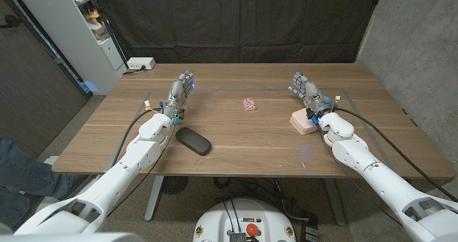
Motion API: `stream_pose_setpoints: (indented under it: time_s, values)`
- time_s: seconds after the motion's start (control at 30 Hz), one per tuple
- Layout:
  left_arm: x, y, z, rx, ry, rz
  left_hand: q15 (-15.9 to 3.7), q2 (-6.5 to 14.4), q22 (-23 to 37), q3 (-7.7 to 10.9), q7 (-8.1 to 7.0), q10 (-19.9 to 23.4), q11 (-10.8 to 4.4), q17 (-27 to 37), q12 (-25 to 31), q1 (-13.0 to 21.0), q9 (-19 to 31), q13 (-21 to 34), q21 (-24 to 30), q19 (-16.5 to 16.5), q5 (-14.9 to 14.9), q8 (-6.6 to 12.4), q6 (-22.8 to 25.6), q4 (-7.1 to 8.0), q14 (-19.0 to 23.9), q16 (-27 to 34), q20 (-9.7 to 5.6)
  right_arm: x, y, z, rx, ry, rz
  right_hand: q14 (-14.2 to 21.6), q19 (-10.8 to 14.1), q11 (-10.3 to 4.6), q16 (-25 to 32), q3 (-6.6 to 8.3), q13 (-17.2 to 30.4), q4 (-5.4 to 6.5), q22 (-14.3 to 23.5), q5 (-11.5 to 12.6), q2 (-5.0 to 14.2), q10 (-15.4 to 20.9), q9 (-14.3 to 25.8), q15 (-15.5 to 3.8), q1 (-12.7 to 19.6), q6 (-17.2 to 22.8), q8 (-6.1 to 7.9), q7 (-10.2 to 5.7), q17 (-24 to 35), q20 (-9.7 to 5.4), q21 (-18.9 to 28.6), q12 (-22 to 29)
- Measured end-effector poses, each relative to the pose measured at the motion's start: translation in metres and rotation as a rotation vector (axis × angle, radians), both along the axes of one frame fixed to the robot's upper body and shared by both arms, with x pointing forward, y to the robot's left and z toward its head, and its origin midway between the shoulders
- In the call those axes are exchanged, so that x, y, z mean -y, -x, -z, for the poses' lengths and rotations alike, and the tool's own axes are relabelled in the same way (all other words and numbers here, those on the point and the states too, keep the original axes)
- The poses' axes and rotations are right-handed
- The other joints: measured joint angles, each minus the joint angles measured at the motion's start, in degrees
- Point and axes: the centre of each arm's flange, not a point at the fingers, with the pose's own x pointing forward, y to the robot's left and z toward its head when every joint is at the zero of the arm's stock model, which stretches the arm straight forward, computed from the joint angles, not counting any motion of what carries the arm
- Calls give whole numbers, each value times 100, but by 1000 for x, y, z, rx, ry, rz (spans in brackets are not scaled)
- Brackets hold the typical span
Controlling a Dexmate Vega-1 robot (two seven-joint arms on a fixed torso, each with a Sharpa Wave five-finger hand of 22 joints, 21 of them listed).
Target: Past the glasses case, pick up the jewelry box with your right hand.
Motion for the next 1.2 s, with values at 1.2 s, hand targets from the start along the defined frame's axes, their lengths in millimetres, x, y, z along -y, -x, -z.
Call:
stream_pose_setpoints:
  time_s: [1.2]
  values:
    - [5, 2, -9, 11, 45, 25, 0, 44, -1, 24, -2, -1, -1, -2, -1, 42, 0, -1, 0, -30, 0, 0, 0, -25, 0, -1, 32, -3, 18, -10, 54, 17, -18, 29, -1, -1, 0, -1, -2, 1, -1, 0, 30, -1, -15, -31, 29, 19, 0, -20, -43, 0, -35, 0]
